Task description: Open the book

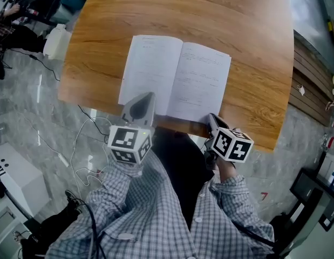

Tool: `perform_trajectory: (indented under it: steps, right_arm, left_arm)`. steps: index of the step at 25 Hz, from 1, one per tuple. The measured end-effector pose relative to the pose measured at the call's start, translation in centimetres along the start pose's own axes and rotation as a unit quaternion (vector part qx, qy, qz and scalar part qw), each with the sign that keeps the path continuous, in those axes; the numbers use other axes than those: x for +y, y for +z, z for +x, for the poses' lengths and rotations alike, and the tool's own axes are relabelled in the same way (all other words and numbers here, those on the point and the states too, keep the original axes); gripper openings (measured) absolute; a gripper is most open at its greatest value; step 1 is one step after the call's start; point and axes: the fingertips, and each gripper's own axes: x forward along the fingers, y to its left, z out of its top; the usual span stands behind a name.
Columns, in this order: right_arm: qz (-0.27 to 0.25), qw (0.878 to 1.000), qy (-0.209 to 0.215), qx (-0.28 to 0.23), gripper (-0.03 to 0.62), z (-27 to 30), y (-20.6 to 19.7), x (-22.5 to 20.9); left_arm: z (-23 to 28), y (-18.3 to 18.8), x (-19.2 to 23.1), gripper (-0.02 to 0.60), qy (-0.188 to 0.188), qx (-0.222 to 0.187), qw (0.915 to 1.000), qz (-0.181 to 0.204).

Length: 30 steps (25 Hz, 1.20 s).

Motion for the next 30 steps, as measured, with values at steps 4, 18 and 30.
perform_trajectory:
  steps: [4, 18, 30]
  right_arm:
    - [-0.045, 0.999, -0.005, -0.031, 0.02, -0.2, 0.3, 0.4]
    - [-0.129, 0.962, -0.011, -0.239, 0.02, -6.2, 8.9, 2.4]
    - [-0.182, 0.929, -0.018, -0.321, 0.02, -11.6, 15.1, 5.0]
  left_arm:
    - [1.9, -1.2, -4.2, 0.009, -0.058, 0.017, 0.9981, -0.004]
    - [2.7, -0.5, -5.2, 0.009, -0.101, 0.021, 0.9922, -0.07]
    - [0.7, 9.2, -8.1, 0.009, -0.126, -0.063, 0.9876, 0.069]
